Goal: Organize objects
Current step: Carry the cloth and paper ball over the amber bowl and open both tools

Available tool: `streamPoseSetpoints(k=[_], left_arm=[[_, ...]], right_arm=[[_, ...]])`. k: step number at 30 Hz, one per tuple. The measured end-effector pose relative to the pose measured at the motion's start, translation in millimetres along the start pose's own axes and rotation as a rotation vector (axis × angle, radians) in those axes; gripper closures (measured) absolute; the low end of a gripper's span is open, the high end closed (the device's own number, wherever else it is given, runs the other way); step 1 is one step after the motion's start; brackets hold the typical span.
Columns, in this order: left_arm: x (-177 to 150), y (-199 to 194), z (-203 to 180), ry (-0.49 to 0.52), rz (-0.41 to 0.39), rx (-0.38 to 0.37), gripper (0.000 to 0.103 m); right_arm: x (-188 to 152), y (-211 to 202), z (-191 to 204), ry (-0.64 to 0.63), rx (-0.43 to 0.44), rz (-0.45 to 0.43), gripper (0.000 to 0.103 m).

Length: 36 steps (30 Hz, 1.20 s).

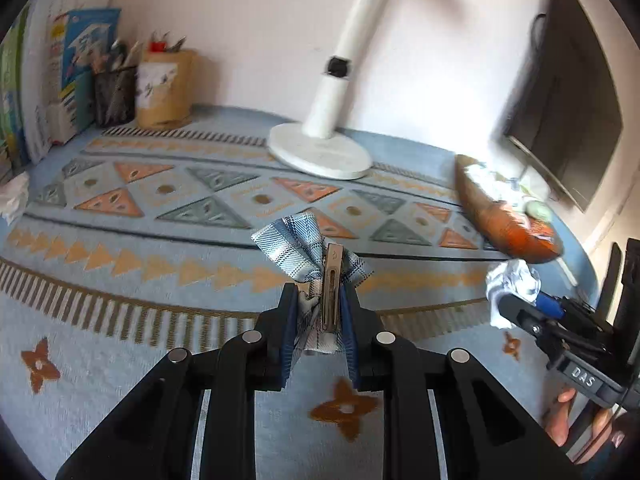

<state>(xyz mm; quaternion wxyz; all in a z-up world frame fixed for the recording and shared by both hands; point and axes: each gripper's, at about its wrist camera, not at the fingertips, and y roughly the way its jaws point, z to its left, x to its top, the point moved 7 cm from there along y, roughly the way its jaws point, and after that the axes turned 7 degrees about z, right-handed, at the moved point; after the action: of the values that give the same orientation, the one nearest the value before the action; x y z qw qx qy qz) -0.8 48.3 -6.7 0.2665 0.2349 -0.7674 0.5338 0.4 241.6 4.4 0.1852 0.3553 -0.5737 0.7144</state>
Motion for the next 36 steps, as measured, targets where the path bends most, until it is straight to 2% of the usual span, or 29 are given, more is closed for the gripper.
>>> streamPoseSetpoints(k=[2, 4, 9, 10, 14, 17, 19, 21, 22, 23, 24, 25, 26, 30, 32, 34, 36], left_arm=[[5.5, -10.3, -24.0, 0.059, -0.015, -0.04, 0.085], [21.3, -21.6, -57.2, 0.153, -0.05, -0.071, 0.085], [89.5, -9.0, -139.3, 0.252, -0.074, -0.203, 0.085], [101.3, -2.0, -151.0, 0.263, -0.076, -0.212, 0.085], [148.9, 47.4, -196.4, 0.278, -0.067, -0.262, 0.085], [162.2, 78.8, -217.5, 0.273, -0.045, -0.297, 0.085], [167.7, 95.6, -230.8, 0.286, -0.053, -0.293, 0.085], [172.9, 109.3, -239.4, 0.276, -0.072, -0.274, 0.073], [174.6, 114.3, -243.4, 0.272, -0.072, -0.28, 0.072], [176.2, 120.2, -246.7, 0.268, -0.062, -0.292, 0.072], [176.9, 126.5, -249.9, 0.263, -0.042, -0.303, 0.067], [176.3, 132.1, -251.8, 0.261, -0.015, -0.309, 0.061], [174.9, 134.2, -251.8, 0.262, 0.002, -0.307, 0.05], [162.1, 112.1, -232.3, 0.277, -0.002, -0.301, 0.047], [155.4, 89.8, -213.5, 0.255, -0.03, -0.285, 0.044], [147.6, 62.3, -190.2, 0.231, -0.074, -0.253, 0.034], [140.1, 31.4, -164.6, 0.209, -0.117, -0.222, 0.015]], right_arm=[[0.3, -16.6, -11.7, 0.066, -0.01, -0.027, 0.059], [9.7, -49.7, -43.3, 0.197, 0.032, -0.086, 0.059], [65.0, -115.9, -130.6, 0.326, -0.11, -0.234, 0.059], [79.2, -123.4, -149.4, 0.341, -0.17, -0.249, 0.059], [118.9, -112.6, -184.8, 0.377, -0.246, -0.239, 0.059], [147.2, -74.6, -199.7, 0.389, -0.263, -0.181, 0.059], [162.5, -53.8, -208.2, 0.376, -0.302, -0.164, 0.059], [175.0, -41.3, -217.6, 0.376, -0.34, -0.159, 0.058], [179.8, -37.4, -222.6, 0.373, -0.344, -0.159, 0.053], [186.5, -29.2, -229.8, 0.369, -0.337, -0.144, 0.044], [187.7, -26.7, -236.3, 0.38, -0.348, -0.131, 0.024], [187.1, -27.5, -243.1, 0.395, -0.37, -0.131, 0.019], [183.7, -32.2, -249.6, 0.409, -0.382, -0.143, 0.019], [165.3, -45.5, -249.0, 0.422, -0.337, -0.145, 0.019], [149.0, -47.5, -241.4, 0.434, -0.325, -0.074, 0.019], [138.7, -50.6, -230.0, 0.438, -0.282, -0.024, 0.019], [131.3, -59.2, -209.3, 0.441, -0.206, -0.014, 0.019]])
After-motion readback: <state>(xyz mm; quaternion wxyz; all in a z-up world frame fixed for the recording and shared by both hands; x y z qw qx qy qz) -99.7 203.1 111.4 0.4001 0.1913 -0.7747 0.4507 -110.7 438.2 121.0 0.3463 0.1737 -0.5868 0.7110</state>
